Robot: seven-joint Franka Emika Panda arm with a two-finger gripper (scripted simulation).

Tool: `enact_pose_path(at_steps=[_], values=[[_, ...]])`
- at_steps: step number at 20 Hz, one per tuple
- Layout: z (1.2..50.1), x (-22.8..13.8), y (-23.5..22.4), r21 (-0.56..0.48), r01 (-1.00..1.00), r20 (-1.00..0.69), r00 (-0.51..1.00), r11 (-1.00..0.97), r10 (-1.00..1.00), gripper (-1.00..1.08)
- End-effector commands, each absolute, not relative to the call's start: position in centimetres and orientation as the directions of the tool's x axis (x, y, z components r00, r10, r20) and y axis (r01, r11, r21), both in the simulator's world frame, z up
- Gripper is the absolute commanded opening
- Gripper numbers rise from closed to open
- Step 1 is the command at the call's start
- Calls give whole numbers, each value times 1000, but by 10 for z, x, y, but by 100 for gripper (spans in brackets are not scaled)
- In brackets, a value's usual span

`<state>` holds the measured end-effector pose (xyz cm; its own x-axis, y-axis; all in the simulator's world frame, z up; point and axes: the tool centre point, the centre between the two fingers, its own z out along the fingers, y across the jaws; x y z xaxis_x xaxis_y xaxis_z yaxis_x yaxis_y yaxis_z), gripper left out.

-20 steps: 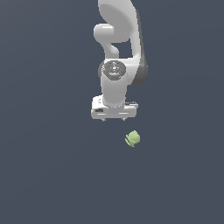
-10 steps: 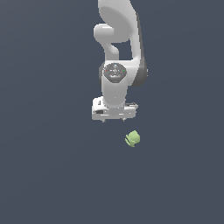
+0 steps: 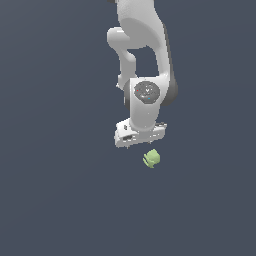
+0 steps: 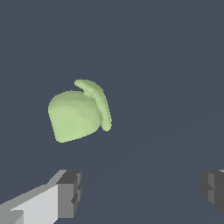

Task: Pick up the object and move it to a goal position.

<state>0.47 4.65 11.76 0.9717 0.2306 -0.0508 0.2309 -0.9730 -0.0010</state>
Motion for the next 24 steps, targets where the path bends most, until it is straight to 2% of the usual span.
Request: enact_pose_path(at_steps=[1, 10, 17, 24], values=[[110, 15, 66, -1, 301, -37, 953, -954, 301, 100], [91, 35, 111, 0, 452, -2, 892, -892, 452, 100], [87, 35, 113, -1, 456, -2, 890, -890, 456, 100], [54, 35, 113, 0, 460, -1, 888, -888, 460, 100]])
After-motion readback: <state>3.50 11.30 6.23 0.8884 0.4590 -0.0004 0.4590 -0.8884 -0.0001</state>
